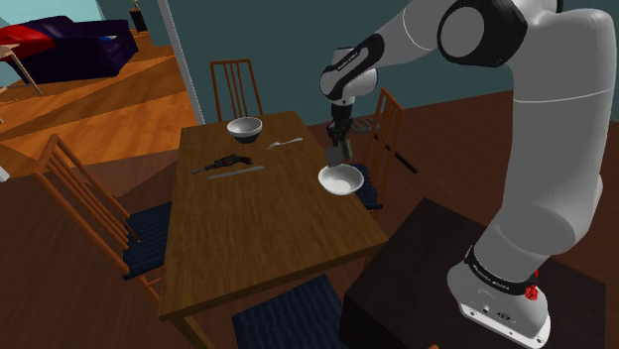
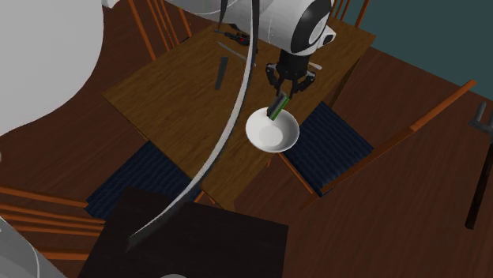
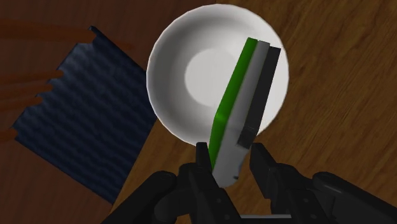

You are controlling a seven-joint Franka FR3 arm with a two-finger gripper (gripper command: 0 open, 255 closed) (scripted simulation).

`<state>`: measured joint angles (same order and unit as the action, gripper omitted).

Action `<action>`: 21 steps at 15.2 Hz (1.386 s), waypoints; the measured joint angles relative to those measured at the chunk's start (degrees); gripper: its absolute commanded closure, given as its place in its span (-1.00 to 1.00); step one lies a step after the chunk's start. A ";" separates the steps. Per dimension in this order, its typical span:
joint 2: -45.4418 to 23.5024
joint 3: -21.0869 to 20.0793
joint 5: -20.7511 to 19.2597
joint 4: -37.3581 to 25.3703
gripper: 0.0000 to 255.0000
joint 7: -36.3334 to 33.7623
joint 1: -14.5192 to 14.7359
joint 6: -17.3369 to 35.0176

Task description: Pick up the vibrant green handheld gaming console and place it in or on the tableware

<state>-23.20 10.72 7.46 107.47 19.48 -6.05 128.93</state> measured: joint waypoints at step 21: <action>-4.72 -0.77 1.35 1.06 -1.00 0.88 -0.43 5.74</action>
<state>-27.93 9.96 8.81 108.53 20.36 -6.48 134.67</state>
